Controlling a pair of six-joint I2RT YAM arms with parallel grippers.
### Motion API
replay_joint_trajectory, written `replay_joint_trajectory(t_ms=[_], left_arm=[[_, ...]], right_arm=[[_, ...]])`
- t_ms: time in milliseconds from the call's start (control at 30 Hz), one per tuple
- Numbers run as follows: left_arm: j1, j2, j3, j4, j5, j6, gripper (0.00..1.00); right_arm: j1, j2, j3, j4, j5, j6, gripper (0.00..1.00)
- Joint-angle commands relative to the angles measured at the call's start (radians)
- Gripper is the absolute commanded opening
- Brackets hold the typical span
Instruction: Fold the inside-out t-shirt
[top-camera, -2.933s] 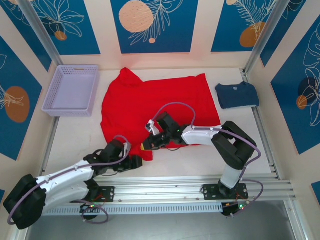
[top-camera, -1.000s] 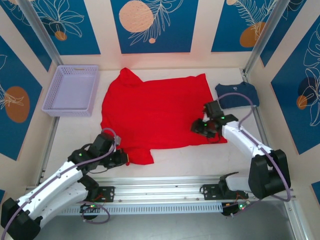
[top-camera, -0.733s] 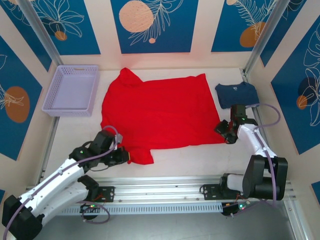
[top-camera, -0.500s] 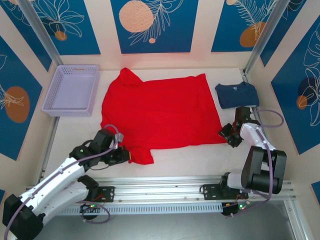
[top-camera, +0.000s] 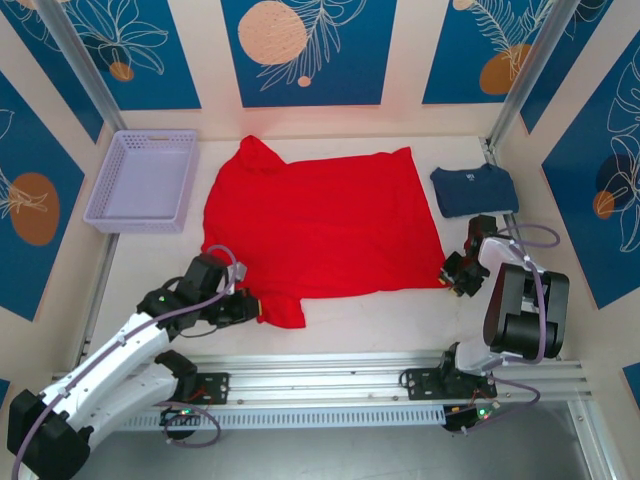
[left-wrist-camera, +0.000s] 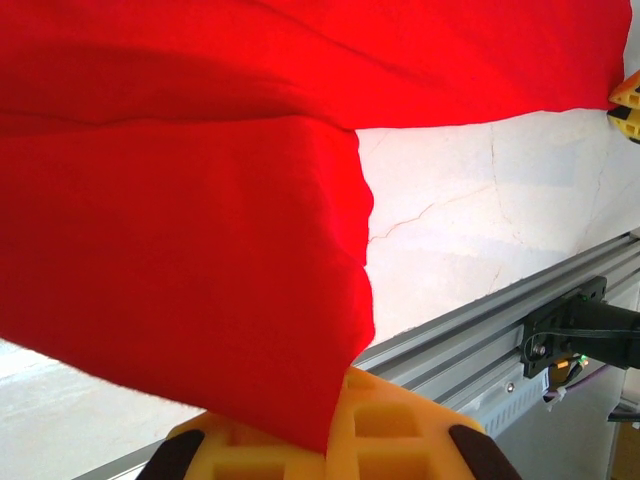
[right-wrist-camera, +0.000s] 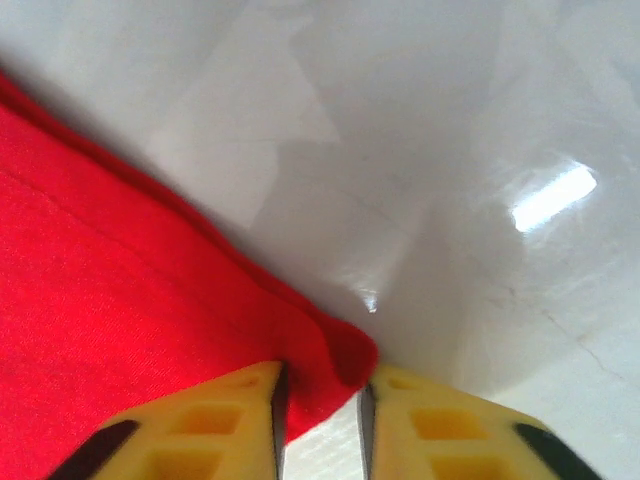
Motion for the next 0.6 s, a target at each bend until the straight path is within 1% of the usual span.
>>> replay_joint_trajectory(t_ms=[0, 167, 267, 333, 400, 567], left_arm=[[0.022, -0.019, 0.048, -0.041, 0.03, 0.04, 0.0], [0.062, -0.063, 0.092, -0.141, 0.066, 0.075, 0.0], [0.091, -0.106, 0.114, -0.2, 0.092, 0.074, 0.0], [0.125, -0.121, 0.141, -0.219, 0.115, 0.071, 0.0], [0.167, -0.106, 0.172, -0.228, 0.138, 0.083, 0.0], [0.278, 0.022, 0.28, -0.232, 0.189, 0.156, 0.0]], right_arm=[[0.003, 0.008, 0.02, 0.039, -0.04, -0.01, 0.15], [0.003, -0.058, 0.008, 0.026, -0.038, -0.025, 0.04], [0.003, -0.115, -0.001, 0.023, -0.03, -0.043, 0.01], [0.003, -0.146, -0.001, 0.026, -0.04, -0.051, 0.0], [0.005, -0.161, 0.012, 0.03, -0.056, -0.054, 0.0], [0.019, -0.136, 0.085, 0.045, -0.082, -0.071, 0.0]])
